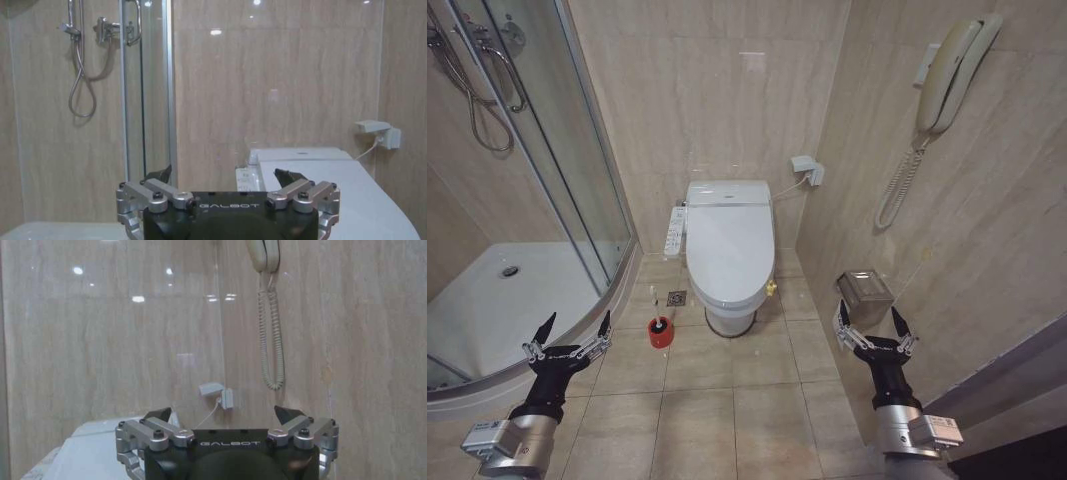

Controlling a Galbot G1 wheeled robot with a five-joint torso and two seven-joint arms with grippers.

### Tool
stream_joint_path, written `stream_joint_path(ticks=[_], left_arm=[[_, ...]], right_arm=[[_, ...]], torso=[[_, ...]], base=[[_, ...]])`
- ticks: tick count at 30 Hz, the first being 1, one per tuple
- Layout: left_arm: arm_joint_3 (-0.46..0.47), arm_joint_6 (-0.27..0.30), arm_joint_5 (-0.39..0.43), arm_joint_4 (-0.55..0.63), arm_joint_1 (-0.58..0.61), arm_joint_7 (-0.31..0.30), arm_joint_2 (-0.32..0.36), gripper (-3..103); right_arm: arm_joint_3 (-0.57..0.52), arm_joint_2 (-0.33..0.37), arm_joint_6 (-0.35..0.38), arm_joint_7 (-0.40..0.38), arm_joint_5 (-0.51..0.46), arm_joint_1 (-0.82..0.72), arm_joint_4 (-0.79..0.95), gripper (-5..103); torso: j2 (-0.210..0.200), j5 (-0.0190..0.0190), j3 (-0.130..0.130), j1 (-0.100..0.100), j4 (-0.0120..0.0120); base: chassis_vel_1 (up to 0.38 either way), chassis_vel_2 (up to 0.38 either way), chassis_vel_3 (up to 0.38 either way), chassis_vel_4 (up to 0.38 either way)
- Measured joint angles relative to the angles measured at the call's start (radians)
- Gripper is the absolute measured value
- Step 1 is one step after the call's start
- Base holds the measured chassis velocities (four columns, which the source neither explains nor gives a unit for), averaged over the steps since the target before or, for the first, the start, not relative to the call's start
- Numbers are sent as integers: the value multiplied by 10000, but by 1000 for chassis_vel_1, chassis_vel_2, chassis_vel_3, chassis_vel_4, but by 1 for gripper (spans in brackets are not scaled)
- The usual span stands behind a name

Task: Open the toilet lid, clean the toilet bowl with a toilet brush, close the toilet lid, and flush.

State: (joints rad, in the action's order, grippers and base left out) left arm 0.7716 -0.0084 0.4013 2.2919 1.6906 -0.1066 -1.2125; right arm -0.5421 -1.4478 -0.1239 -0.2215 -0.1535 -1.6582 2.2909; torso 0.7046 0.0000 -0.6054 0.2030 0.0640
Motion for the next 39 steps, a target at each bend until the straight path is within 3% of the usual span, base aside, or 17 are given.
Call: stream_joint_path(ticks=[39], left_arm=[[0, 0, 0, 0, 0, 0, 0, 100]], right_arm=[[0, 0, 0, 0, 0, 0, 0, 100]], torso=[[-1, 0, 0, -1, 0]], base=[[0, 0, 0, 0]])
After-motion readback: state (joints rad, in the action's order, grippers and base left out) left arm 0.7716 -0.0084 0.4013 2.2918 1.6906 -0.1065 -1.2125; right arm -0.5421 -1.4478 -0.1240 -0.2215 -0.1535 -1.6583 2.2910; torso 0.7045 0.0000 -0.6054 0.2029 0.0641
